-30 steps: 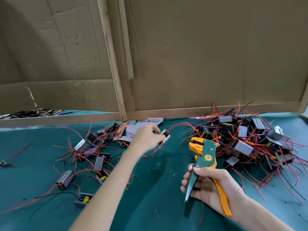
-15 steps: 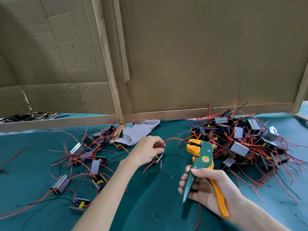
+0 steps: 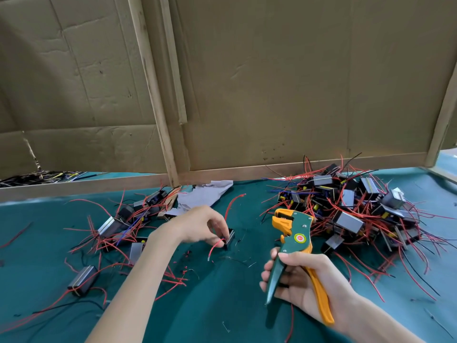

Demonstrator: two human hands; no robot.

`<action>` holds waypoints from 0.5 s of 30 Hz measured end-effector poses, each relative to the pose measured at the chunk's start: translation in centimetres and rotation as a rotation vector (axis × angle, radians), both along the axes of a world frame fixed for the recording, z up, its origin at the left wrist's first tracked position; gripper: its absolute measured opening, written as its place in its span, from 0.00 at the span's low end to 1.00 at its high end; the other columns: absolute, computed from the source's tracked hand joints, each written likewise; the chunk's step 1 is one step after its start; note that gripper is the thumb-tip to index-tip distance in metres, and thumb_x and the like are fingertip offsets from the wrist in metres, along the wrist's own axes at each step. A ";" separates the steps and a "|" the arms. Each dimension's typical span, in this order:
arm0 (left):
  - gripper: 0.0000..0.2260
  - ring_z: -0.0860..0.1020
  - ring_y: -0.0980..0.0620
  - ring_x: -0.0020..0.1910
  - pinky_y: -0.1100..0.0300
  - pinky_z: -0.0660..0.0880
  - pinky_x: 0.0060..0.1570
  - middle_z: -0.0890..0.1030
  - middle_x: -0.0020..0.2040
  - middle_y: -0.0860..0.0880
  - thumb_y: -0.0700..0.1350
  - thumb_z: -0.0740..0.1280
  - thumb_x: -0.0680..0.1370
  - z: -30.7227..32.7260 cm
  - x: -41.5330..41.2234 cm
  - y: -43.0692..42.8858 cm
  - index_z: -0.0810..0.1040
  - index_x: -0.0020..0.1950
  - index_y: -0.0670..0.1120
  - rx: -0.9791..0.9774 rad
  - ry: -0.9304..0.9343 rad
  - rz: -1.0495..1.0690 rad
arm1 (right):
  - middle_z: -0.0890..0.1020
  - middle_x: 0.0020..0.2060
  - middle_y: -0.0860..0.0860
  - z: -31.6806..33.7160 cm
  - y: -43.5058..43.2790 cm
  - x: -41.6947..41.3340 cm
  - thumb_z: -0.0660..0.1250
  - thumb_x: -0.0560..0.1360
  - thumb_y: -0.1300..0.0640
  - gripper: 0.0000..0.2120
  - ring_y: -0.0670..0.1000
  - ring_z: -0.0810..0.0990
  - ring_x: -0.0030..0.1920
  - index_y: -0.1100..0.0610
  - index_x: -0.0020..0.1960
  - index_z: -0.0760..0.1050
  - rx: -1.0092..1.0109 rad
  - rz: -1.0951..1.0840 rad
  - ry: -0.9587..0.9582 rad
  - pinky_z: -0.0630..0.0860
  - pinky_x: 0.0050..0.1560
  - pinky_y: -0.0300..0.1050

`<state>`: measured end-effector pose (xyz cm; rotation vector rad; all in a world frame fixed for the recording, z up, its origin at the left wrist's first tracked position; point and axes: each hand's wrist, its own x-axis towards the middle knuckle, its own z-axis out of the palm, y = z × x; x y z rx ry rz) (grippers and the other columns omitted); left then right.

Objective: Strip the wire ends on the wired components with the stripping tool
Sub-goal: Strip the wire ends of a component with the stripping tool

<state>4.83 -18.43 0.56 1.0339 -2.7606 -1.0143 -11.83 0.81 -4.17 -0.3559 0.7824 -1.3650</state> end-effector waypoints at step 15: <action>0.10 0.83 0.51 0.39 0.62 0.76 0.43 0.85 0.38 0.45 0.45 0.76 0.64 0.5 -2.9 2.0 0.78 0.39 0.44 0.248 1.122 0.372 | 0.78 0.38 0.64 0.1 0.1 0.0 0.76 0.54 0.68 0.15 0.64 0.81 0.37 0.67 0.41 0.80 0.005 0.016 -0.020 0.81 0.41 0.58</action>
